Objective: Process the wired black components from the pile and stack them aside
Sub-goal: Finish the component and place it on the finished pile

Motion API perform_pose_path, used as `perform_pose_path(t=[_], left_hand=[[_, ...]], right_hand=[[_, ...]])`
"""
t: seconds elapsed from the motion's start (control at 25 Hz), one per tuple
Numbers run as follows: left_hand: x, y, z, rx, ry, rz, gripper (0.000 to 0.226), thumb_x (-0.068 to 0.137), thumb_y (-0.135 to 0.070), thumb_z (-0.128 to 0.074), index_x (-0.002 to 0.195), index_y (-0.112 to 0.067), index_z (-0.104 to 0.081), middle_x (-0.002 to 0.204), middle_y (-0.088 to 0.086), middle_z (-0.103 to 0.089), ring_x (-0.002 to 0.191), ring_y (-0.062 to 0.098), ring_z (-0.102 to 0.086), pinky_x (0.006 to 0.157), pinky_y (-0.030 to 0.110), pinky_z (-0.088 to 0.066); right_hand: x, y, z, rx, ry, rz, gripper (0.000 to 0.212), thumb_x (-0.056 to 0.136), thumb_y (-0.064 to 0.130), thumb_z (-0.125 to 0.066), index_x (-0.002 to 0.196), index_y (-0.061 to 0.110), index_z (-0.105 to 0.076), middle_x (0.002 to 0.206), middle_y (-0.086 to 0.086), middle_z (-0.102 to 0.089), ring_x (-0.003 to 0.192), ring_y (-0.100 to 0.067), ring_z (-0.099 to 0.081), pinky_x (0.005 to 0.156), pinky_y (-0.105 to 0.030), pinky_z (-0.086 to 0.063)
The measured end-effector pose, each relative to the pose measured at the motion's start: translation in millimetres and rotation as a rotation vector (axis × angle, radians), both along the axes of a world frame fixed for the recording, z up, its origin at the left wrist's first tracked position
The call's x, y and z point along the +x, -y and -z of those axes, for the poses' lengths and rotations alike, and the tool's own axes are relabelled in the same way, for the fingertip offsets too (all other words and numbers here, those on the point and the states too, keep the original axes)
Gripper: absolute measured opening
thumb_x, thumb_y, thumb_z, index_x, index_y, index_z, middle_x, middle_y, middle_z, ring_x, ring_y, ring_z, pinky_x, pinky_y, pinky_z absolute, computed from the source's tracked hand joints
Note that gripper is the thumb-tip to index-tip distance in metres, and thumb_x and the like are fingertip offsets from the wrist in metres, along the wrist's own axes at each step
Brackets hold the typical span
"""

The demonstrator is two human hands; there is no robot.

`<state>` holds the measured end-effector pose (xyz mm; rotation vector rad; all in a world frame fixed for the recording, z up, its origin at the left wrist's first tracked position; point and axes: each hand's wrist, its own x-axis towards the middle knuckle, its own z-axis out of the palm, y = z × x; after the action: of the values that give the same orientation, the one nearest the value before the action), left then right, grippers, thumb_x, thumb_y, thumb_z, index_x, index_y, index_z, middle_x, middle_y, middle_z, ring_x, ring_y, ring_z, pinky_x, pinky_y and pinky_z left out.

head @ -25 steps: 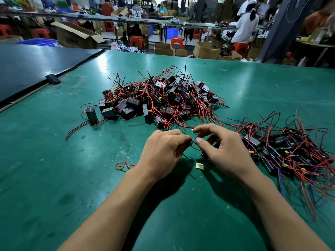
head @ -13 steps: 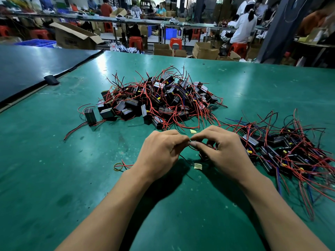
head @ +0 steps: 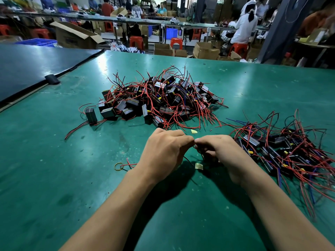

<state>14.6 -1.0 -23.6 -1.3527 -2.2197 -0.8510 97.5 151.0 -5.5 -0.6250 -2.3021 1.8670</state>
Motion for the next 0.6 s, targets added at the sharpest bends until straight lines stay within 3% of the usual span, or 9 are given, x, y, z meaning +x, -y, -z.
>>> perform_pose_path(t=[0.12, 0.24, 0.36, 0.48, 0.6], left_hand=[[-2.0, -0.5, 1.3, 0.006, 0.029, -0.027, 0.026, 0.097, -0.033, -0.053, 0.085, -0.02, -0.072, 0.069, -0.003, -0.059, 0.065, 0.019, -0.054, 0.065, 0.033, -0.038], [-2.5, -1.1, 2.8, 0.014, 0.06, -0.034, 0.021, 0.096, -0.031, -0.057, 0.087, -0.02, -0.074, 0.071, -0.003, -0.061, 0.065, 0.019, -0.054, 0.065, 0.034, -0.038], [-2.6, 0.5, 2.6, 0.018, 0.073, -0.014, 0.023, 0.095, -0.031, -0.054, 0.094, -0.022, -0.075, 0.073, -0.005, -0.063, 0.065, 0.018, -0.054, 0.065, 0.031, -0.034], [-3.4, 2.9, 1.9, 0.006, 0.061, -0.003, 0.034, 0.094, -0.035, -0.043, 0.095, -0.022, -0.074, 0.074, -0.005, -0.064, 0.066, 0.015, -0.052, 0.065, 0.028, -0.029], [-2.7, 1.8, 2.2, -0.009, 0.062, -0.008, 0.029, 0.097, -0.034, -0.049, 0.095, -0.022, -0.074, 0.073, -0.006, -0.063, 0.067, 0.017, -0.054, 0.065, 0.029, -0.029]], right_hand=[[2.2, -6.0, 0.0, 0.027, -0.041, -0.031, 0.028, 0.094, 0.036, -0.064, 0.075, 0.021, -0.077, 0.071, 0.007, -0.068, 0.056, -0.01, -0.048, 0.048, -0.017, -0.037], [3.3, -14.5, 5.8, 0.432, -0.244, 0.001, 0.01, 0.092, 0.023, -0.07, 0.085, 0.026, -0.076, 0.079, 0.011, -0.073, 0.057, -0.011, -0.056, 0.055, -0.028, -0.048], [4.2, -15.5, 9.8, 0.629, -0.432, -0.092, 0.018, 0.083, 0.011, -0.079, 0.094, 0.026, -0.076, 0.084, 0.012, -0.071, 0.049, -0.007, -0.043, 0.051, -0.023, -0.042], [4.5, -14.4, 10.0, 0.849, -0.517, -0.117, 0.008, 0.083, 0.023, -0.081, 0.089, 0.023, -0.077, 0.082, 0.013, -0.068, 0.05, -0.009, -0.043, 0.053, -0.023, -0.04], [4.3, -11.2, 10.5, 0.825, -0.482, -0.046, 0.009, 0.087, 0.027, -0.076, 0.08, 0.022, -0.073, 0.07, 0.016, -0.064, 0.053, -0.007, -0.05, 0.054, -0.021, -0.039]])
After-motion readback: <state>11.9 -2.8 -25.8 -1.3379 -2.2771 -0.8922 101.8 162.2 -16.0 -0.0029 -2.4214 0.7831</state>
